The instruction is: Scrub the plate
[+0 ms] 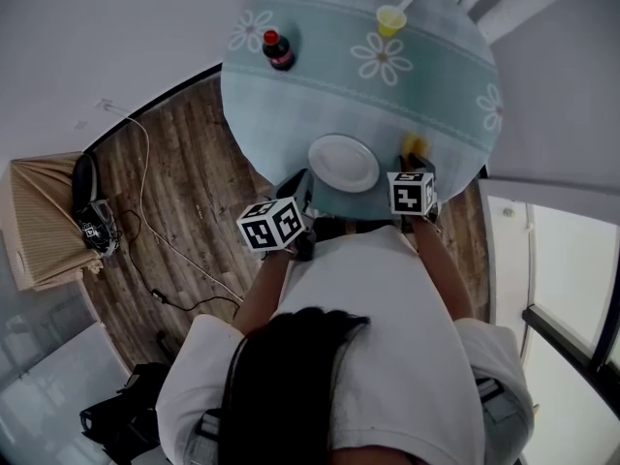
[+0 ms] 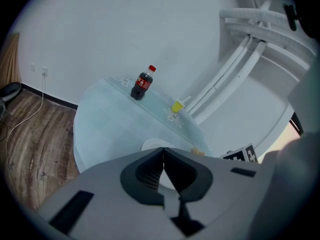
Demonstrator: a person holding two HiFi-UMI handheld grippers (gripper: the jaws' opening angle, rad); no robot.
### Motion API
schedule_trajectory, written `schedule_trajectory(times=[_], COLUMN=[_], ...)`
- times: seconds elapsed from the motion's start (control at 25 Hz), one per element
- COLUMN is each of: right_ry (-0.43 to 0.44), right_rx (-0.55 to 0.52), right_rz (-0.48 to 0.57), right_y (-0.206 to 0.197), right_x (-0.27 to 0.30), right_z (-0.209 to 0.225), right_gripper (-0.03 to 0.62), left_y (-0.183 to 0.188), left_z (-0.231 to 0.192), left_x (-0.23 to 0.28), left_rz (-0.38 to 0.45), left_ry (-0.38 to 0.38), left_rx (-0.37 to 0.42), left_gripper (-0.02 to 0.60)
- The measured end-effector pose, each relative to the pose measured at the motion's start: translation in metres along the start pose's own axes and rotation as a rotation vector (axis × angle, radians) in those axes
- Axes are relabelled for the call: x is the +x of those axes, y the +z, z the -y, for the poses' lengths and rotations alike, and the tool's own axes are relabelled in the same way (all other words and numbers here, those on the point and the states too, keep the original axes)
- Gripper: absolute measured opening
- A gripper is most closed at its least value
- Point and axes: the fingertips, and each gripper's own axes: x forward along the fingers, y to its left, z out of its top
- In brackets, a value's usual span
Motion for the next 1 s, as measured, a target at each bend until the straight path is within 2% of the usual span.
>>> schedule_trajectory(times=[0.24, 0.52, 1.0], right_ry=[-0.004, -0.013, 0.01], right_rx=[-0.003, -0.063, -0.059], right_rz=[0.001, -0.017, -0.012], right_y=[0.0012, 0.0002, 0.0039], right_x=[0.0004, 0.0002, -0.0082], right_z=[0.0002, 0.0, 0.0036], right_gripper=[0.086, 0.069, 0.063], left_y=[0.0007, -0.001, 0.0021], left_z=[0.0016, 0.0003, 0.0039], left_x=[-0.0003, -0.0038, -0.0076], left_rz=[0.001, 0.019, 0.037], left_ry=[-0.01, -0.005, -0.007], left_rx=[-0.001, -0.016, -0.004], left_gripper=[0.009, 0.009, 0.009])
